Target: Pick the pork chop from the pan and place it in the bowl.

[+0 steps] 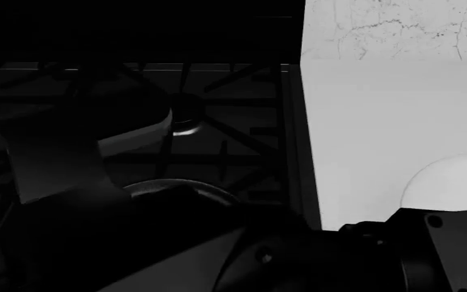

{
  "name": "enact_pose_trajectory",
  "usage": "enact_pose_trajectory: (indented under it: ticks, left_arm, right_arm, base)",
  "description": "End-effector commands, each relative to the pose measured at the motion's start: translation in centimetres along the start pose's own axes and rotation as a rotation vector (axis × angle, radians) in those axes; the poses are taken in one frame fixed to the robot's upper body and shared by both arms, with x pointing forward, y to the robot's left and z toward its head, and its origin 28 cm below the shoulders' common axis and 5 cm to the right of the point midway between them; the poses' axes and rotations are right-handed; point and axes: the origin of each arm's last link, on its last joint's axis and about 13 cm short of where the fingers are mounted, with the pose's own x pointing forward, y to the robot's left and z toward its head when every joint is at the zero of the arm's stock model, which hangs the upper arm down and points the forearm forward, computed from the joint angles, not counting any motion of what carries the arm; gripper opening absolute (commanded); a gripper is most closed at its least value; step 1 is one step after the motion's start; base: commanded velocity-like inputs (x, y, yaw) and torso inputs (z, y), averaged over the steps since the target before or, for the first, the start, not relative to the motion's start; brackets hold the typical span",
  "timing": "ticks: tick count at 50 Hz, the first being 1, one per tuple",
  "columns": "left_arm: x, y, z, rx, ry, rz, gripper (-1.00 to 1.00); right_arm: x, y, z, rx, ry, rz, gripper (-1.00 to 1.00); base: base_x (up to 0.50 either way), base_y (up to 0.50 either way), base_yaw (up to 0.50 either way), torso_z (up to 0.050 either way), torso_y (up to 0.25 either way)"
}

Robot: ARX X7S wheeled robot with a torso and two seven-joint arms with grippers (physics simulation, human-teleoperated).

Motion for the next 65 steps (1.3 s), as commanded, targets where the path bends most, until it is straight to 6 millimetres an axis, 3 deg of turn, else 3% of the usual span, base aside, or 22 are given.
enact_pose_trajectory:
  ticks: [1, 65]
  left_arm:
    - [-0.1, 0.2, -0.2, -0.001, 0.002, 0.008, 1.00]
    - [0.2, 0.1, -0.9, 0.005, 0.018, 0.016, 1.00]
  right_arm:
    - [0.7, -0.3, -0.7, -0.001, 0.032, -0.007, 1.00]
    - [3.5, -1.3, -2.1, -0.061, 0.124, 0.007, 1.00]
  base:
    - [0.00, 0.00, 0.00, 0.000, 0.000]
    - [0.00, 0.00, 0.00, 0.000, 0.000]
